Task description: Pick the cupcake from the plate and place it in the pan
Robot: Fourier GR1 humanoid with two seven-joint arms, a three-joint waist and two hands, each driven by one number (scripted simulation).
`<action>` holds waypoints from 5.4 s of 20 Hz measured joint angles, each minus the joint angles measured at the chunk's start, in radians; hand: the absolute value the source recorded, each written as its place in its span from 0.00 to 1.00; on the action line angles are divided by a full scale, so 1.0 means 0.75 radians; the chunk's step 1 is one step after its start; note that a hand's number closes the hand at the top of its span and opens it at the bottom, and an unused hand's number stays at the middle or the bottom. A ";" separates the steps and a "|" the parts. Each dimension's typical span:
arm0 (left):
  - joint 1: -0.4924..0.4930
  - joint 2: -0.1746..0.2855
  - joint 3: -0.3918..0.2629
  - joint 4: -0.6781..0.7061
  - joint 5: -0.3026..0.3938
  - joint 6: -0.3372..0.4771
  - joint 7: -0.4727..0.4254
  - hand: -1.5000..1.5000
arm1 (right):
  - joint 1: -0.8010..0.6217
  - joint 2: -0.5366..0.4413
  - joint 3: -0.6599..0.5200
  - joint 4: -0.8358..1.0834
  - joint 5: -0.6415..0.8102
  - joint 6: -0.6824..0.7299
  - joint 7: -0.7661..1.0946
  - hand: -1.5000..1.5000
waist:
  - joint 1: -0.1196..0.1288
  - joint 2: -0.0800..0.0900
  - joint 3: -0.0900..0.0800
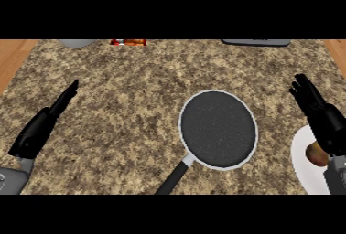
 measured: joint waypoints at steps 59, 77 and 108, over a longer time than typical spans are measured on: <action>0.306 -0.337 0.143 -0.155 -0.117 0.126 0.315 0.50 | -0.065 -0.690 0.011 0.216 0.371 1.180 0.570 0.00 | -0.045 -0.002 0.028; 0.339 -0.410 0.219 -0.222 -0.194 0.043 0.350 0.50 | 0.039 -0.554 0.025 0.215 0.708 1.199 0.539 0.00 | -0.045 -0.002 0.028; 0.335 -0.523 0.331 -0.192 -0.314 -0.048 0.326 0.50 | 0.193 -0.239 -0.142 0.255 1.029 0.972 0.363 1.00 | -0.064 -0.018 0.007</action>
